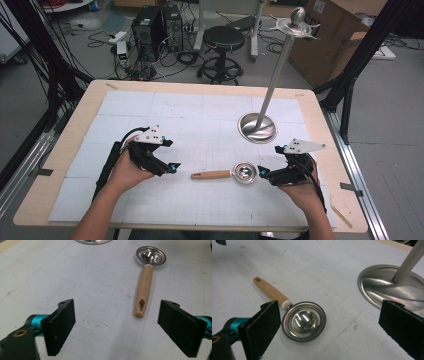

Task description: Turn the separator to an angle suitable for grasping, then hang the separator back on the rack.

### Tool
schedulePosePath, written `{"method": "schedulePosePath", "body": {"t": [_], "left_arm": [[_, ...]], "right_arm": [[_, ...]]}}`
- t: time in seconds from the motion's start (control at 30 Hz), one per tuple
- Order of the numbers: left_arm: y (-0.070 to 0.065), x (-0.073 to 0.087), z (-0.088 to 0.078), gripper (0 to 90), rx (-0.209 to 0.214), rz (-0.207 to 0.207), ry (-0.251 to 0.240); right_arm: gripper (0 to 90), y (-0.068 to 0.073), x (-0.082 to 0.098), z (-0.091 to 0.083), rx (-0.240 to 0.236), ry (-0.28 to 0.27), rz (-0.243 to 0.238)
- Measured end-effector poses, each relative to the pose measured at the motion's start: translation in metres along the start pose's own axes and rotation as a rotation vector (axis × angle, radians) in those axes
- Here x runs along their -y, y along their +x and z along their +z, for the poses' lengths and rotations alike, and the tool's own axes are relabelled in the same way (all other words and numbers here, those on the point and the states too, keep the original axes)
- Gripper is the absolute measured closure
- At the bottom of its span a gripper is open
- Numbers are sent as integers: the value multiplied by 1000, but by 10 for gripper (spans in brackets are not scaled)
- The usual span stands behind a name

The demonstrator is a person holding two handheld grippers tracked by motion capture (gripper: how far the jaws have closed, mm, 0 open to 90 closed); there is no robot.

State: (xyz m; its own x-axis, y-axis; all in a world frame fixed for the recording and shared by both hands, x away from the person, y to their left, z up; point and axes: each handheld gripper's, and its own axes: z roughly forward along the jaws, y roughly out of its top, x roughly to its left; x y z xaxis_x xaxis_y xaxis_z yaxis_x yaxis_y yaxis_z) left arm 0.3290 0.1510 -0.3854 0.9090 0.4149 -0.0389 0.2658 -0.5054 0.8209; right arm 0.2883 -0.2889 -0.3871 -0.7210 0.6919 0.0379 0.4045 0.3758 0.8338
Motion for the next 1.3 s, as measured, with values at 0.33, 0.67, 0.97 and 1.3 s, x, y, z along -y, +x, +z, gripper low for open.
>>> {"method": "schedulePosePath", "body": {"t": [0.33,0.67,0.97,1.3], "left_arm": [[7,3,-28,62,1,-38,-107],[16,11,-42,16,5,-71,-174],[15,15,-46,16,-5,-59,-180],[17,17,-48,16,-10,-54,-196]], "right_arm": [[28,1,-1,0,-6,-2,-4],[28,0,-3,2,-8,4,1],[28,2,-5,11,-11,22,-5],[28,4,-6,11,-13,28,-3]]}}
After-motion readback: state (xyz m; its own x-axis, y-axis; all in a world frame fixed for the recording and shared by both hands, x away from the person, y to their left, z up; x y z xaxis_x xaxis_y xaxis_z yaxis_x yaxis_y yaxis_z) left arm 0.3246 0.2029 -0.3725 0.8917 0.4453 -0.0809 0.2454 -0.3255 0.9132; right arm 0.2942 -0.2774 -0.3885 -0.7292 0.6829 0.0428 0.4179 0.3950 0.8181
